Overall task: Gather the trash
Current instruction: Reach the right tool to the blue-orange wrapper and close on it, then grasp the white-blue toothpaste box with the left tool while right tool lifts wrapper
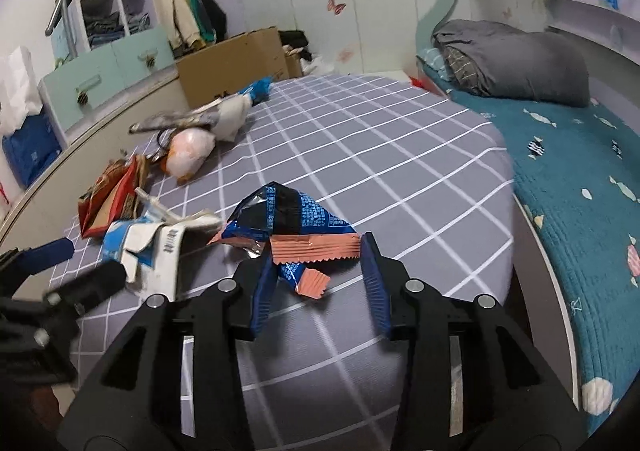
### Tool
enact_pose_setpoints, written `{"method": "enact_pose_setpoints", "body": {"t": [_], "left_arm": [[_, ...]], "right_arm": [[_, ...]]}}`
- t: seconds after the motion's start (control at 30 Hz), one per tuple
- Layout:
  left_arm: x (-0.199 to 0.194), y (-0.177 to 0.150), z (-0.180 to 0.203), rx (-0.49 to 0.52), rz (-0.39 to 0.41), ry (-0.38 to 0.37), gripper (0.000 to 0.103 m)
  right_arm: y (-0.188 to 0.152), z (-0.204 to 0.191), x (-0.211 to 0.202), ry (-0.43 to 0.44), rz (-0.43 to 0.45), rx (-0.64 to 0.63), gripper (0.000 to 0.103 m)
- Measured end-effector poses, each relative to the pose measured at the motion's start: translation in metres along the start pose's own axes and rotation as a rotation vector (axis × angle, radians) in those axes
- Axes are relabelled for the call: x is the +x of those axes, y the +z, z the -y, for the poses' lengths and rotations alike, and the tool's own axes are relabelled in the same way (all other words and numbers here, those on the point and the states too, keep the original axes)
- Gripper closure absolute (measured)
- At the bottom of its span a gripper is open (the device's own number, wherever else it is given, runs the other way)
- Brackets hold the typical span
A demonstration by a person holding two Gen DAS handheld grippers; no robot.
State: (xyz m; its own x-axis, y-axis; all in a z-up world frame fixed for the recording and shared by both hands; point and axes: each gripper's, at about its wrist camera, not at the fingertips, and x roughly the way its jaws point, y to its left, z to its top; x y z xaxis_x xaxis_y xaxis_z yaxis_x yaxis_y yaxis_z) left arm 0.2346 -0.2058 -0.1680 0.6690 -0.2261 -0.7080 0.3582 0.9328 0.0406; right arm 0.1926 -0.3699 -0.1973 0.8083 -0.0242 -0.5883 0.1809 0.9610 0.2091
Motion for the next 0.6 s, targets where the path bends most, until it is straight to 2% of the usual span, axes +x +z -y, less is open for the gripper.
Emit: {"method": "enact_pose_setpoints", "body": {"t": [0.03,0.17,0.3,0.37,0.43,0.47,0.5,0.53,0.6], "left_arm": [[0.0,0.0,0.006,0.019,0.002,0.006,0.004],[0.007,-0.001,0.03,0.109,-0.004,0.059,0.004],[0.018,0.004,0.053,0.186,0.002,0.179,0.004],[0.025,0.008,0.06,0.206,0.002,0.246,0.004],[0.03,0.01,0.061,0.203,-0.012,0.258,0.004],[0.032,0.012,0.061,0.199,-0.023,0.258,0.006],[0.034,0.013,0.06,0.192,-0.03,0.248,0.015],[0.034,0.015,0.058,0.173,-0.038,0.241,0.022],[0.035,0.016,0.057,0.165,-0.043,0.265,0.025]], "right_arm": [[0.001,0.003,-0.001,0.002,0.007,0.008,0.087],[0.003,0.015,-0.003,-0.004,0.029,0.03,0.087],[0.004,0.019,0.002,0.019,0.02,0.027,0.087],[0.004,0.019,0.002,0.026,0.014,0.023,0.087],[0.004,0.02,0.002,0.023,0.006,0.022,0.085],[0.005,0.023,0.001,0.003,0.0,0.022,0.072],[0.005,0.024,0.0,-0.005,0.005,0.023,0.059],[0.006,0.026,-0.002,-0.011,0.014,0.024,0.037],[0.008,0.03,-0.008,-0.035,0.039,0.019,0.036]]}}
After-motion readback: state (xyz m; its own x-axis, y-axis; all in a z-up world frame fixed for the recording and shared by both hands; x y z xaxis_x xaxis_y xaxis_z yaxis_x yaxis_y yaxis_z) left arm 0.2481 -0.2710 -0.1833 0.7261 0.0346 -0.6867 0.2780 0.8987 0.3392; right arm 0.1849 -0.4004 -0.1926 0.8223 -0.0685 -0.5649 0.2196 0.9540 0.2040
